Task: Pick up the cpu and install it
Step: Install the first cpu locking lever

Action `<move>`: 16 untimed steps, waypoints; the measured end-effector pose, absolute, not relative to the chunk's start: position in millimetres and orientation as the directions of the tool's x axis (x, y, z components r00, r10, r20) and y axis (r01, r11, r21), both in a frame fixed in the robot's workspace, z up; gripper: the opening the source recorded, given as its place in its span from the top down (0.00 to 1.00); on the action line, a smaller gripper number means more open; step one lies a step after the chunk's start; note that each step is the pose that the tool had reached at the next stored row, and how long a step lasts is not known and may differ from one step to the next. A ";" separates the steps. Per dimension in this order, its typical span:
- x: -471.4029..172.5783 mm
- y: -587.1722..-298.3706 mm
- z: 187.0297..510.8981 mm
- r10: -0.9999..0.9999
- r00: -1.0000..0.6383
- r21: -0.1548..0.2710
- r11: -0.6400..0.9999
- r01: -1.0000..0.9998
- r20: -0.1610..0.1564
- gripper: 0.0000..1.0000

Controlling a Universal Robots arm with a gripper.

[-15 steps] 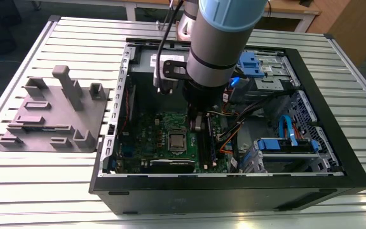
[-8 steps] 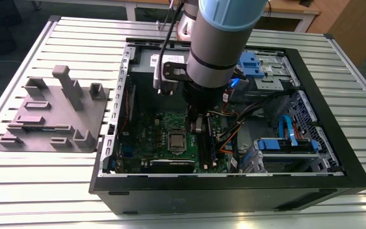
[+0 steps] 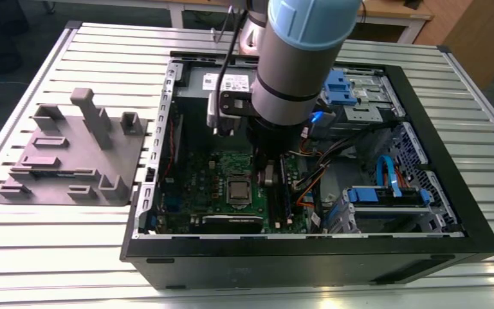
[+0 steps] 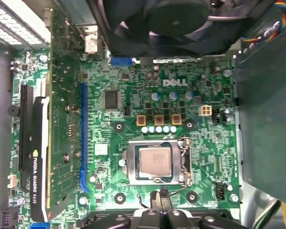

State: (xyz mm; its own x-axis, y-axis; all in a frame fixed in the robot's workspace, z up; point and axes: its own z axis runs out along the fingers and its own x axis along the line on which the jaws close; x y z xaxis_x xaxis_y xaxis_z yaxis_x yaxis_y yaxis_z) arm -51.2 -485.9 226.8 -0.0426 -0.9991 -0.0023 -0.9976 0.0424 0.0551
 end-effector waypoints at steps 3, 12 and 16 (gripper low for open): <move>-51.2 -488.4 224.1 -0.999 -0.034 0.055 0.034 -0.998 -0.002 0.90; -51.2 -494.1 211.4 -1.000 -0.011 0.055 0.011 -0.998 -0.002 0.90; -51.2 -496.8 208.3 -1.000 0.000 0.055 0.000 -0.998 -0.002 0.90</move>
State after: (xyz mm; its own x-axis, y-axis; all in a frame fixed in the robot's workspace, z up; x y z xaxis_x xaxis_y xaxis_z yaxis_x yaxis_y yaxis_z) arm -51.2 -496.8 208.3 0.0001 -1.0000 -0.0024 -0.9985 -0.0002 0.0551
